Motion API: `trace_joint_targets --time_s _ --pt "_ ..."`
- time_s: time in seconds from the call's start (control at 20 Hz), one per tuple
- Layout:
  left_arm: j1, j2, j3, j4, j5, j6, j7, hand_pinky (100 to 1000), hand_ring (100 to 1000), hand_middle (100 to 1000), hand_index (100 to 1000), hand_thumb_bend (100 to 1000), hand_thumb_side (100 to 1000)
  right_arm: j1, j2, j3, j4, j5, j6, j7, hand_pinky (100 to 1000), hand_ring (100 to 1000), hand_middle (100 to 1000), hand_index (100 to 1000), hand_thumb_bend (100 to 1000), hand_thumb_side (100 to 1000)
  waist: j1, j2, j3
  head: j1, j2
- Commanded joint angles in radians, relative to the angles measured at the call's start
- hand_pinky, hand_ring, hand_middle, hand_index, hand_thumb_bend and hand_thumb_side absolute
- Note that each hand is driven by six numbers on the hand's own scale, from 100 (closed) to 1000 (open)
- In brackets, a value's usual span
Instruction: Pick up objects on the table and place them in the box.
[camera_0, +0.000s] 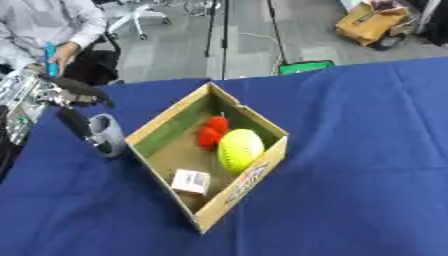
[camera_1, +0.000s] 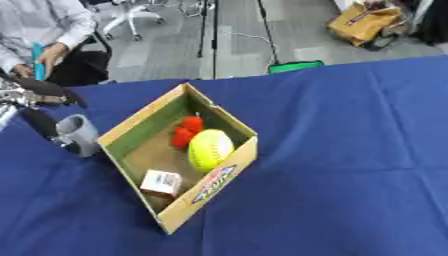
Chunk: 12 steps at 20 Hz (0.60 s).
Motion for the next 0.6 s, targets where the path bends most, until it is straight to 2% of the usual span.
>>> trace_joint_targets --time_s 0.05,0.6 --pt "-0.027 0.017 0.019 0.004 -0.007 0.002 0.012 927 935 1000 1000 880 651 -0.016 -0.013 0.002 -0.017 -0.004 -0.001 -0.002 762 672 587 657 100 736 -0.005 -0.013 -0.001 0.007 -0.013" --pt "-0.035 -0.003 0.033 0.051 -0.034 -0.026 0.017 941 943 1000 1000 879 676 -0.019 -0.013 0.004 -0.017 -0.007 -0.003 -0.002 763 672 587 654 100 737 -0.005 -0.007 -0.011 0.017 -0.018"
